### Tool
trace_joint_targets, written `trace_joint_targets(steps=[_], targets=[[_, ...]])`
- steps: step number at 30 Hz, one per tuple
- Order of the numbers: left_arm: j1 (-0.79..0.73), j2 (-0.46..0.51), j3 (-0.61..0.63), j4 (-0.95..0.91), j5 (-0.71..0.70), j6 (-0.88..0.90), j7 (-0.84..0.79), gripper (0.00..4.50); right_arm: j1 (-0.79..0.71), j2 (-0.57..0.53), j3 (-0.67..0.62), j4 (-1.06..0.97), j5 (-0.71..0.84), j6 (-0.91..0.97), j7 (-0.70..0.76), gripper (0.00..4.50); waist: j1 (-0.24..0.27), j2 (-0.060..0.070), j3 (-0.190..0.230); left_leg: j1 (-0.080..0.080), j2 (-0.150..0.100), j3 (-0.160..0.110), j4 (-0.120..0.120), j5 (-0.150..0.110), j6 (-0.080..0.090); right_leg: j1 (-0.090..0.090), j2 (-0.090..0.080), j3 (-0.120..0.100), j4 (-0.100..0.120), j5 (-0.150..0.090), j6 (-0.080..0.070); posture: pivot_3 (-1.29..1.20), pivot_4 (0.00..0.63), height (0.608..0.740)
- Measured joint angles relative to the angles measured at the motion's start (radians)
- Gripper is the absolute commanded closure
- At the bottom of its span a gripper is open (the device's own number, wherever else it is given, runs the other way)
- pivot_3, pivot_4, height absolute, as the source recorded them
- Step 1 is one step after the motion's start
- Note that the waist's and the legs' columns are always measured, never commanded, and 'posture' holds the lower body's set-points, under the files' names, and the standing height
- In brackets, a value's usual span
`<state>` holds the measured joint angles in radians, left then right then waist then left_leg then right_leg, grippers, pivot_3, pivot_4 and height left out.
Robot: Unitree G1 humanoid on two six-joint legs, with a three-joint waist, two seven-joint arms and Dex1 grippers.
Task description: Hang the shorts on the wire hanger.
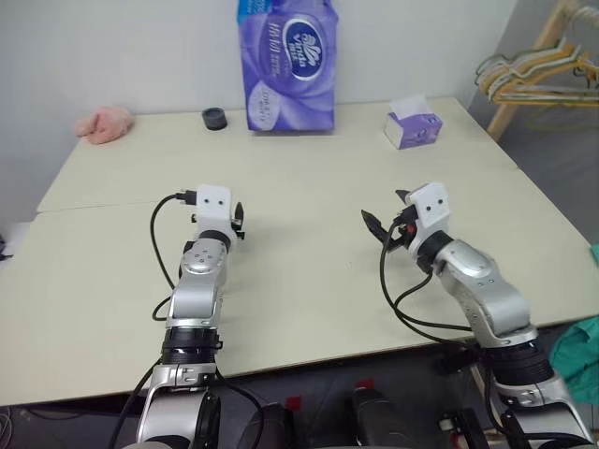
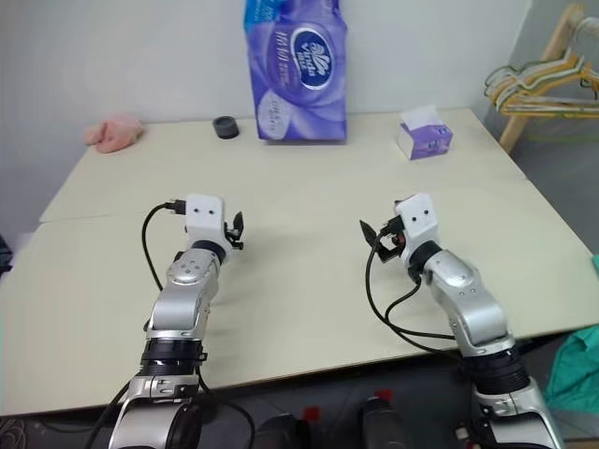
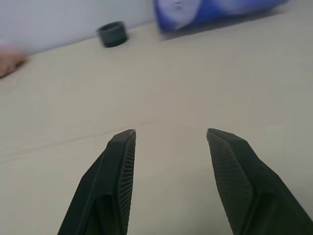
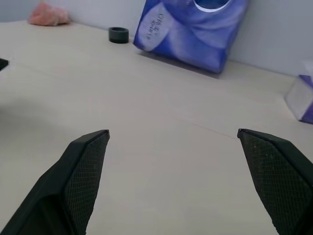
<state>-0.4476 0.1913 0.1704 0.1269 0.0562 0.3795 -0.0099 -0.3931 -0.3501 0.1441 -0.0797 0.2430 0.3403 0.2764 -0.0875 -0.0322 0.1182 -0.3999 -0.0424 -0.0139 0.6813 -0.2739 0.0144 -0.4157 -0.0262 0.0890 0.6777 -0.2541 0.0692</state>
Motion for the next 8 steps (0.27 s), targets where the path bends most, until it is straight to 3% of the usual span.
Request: trace_joint_targets(steps=[8], targets=[[0.027,-0.023,-0.003,0.000,-0.021,-0.023,0.021,2.06,0.032,0.068,0.009,0.115,-0.077,-0.089,0.010,0.02,0.054,-0.004,-0.033,0.001,0.000,0.000,0.000,0.001,-0.002,0.001,0.002,-0.003,-0.003,0.004,-0.006,-0.01,0.023,0.740]])
